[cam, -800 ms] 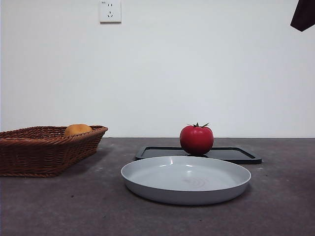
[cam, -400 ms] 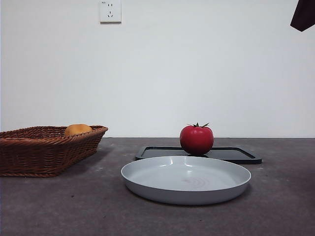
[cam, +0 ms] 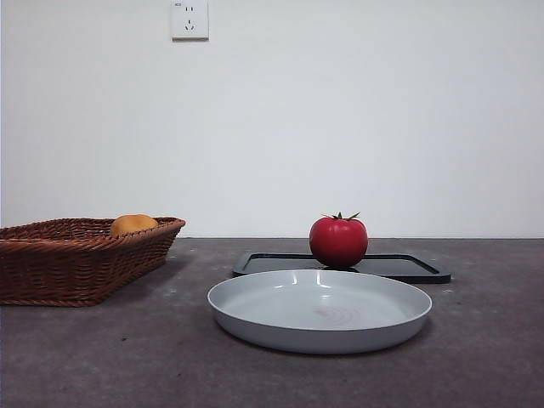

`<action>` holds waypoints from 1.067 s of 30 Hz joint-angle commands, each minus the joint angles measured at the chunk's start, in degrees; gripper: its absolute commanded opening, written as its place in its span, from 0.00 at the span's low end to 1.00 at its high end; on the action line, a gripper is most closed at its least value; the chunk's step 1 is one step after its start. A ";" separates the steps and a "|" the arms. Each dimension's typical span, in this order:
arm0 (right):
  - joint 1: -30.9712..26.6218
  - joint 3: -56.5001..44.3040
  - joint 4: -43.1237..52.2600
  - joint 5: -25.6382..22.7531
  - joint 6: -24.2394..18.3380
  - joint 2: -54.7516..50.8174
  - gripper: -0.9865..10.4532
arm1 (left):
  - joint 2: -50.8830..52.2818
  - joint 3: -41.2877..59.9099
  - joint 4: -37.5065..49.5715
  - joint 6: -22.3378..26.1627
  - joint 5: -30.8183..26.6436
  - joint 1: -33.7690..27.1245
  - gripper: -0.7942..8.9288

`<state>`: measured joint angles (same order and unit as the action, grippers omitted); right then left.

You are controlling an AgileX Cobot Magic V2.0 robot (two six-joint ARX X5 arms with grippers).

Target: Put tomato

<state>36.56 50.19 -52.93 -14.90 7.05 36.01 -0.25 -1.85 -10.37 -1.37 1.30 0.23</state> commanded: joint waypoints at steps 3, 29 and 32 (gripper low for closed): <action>-13.38 -1.81 5.62 -5.29 -6.60 -5.49 0.10 | 0.07 1.18 -0.37 0.55 0.13 -0.13 0.10; -41.24 -49.62 42.53 18.99 -8.90 -35.80 0.10 | 0.07 1.18 -0.35 0.52 0.17 -0.11 0.10; -41.24 -49.62 42.51 18.97 -8.81 -35.80 0.10 | 0.07 1.18 -0.37 0.52 0.17 -0.11 0.10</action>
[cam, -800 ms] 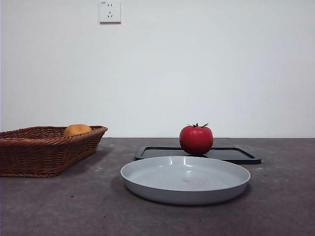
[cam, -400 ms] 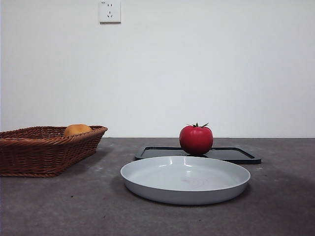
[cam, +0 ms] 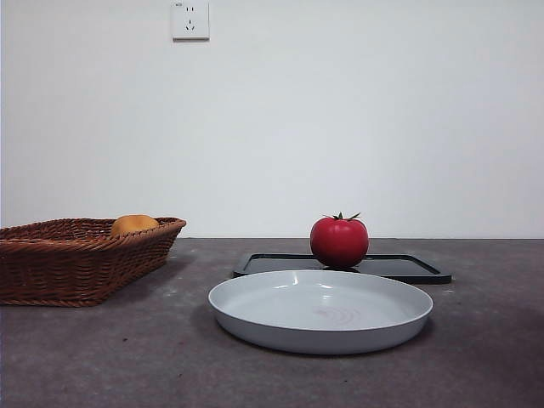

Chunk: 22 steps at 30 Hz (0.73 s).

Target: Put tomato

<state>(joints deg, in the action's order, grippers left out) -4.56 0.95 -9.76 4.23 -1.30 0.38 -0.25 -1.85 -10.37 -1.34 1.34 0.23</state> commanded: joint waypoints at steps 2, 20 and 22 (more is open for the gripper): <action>-0.13 -0.37 -0.66 -0.17 -0.48 -0.17 0.10 | 0.07 1.18 -0.37 0.50 0.13 -0.11 0.10; -0.13 -0.37 0.79 -1.25 -0.68 -0.17 0.10 | 0.07 1.18 -0.37 0.50 0.13 -0.11 0.10; -0.13 -0.37 0.79 -1.25 -0.68 -0.17 0.10 | 0.07 1.18 -0.37 0.50 0.13 -0.11 0.10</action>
